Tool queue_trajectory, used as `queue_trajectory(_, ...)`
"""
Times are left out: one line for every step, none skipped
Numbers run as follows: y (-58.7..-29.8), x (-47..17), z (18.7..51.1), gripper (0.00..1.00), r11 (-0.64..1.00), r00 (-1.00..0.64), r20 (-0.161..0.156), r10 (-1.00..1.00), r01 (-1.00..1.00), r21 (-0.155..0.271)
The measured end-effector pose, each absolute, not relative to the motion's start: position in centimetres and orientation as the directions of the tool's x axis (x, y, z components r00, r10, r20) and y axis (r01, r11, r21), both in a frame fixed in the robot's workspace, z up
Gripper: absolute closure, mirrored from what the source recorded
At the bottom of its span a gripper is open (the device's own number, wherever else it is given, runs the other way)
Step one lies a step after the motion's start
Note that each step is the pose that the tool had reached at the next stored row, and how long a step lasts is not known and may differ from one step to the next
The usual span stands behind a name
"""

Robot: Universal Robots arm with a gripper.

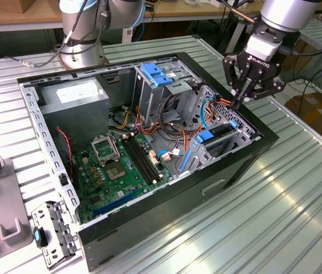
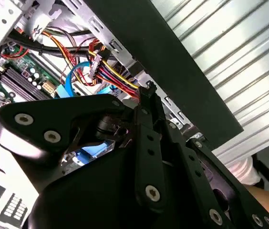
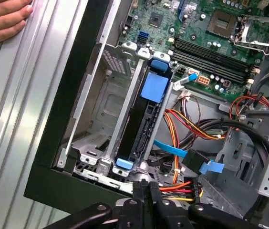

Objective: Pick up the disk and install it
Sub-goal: 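Insert the first disk wire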

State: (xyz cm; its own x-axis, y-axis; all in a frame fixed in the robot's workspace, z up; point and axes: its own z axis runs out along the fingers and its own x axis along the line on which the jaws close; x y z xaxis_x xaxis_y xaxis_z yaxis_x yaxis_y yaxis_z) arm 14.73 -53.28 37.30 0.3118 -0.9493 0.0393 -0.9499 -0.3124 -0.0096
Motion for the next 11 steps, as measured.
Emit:
queue_trajectory(-53.28,14.73,37.30,0.84,-0.281,0.280,0.039,-0.959,-0.960,-0.010)
queue_trajectory(-53.28,14.73,37.29,0.84,-0.257,0.256,0.039,-0.966,-0.966,-0.010)
queue_trajectory(-53.28,14.73,37.29,0.84,-0.236,0.235,0.039,-0.971,-0.972,-0.010)
queue_trajectory(-53.28,14.73,37.28,0.84,-0.211,0.210,0.039,-0.977,-0.978,-0.010)
queue_trajectory(-53.28,14.73,37.28,0.84,-0.194,0.194,0.039,-0.980,-0.981,-0.010)
queue_trajectory(-53.28,14.73,37.27,0.84,-0.182,0.181,0.039,-0.983,-0.983,-0.010)
queue_trajectory(-53.28,14.73,37.27,0.84,-0.169,0.169,0.039,-0.985,-0.986,-0.010)
queue_trajectory(-53.28,14.73,37.26,0.84,-0.156,0.155,0.039,-0.987,-0.988,-0.010)
queue_trajectory(-53.28,14.73,37.26,0.84,-0.141,0.140,0.039,-0.989,-0.990,-0.010)
queue_trajectory(-53.28,14.73,37.26,0.84,-0.131,0.131,0.039,-0.991,-0.991,-0.010)
queue_trajectory(-53.28,14.73,37.26,0.84,-0.125,0.124,0.039,-0.991,-0.992,-0.010)
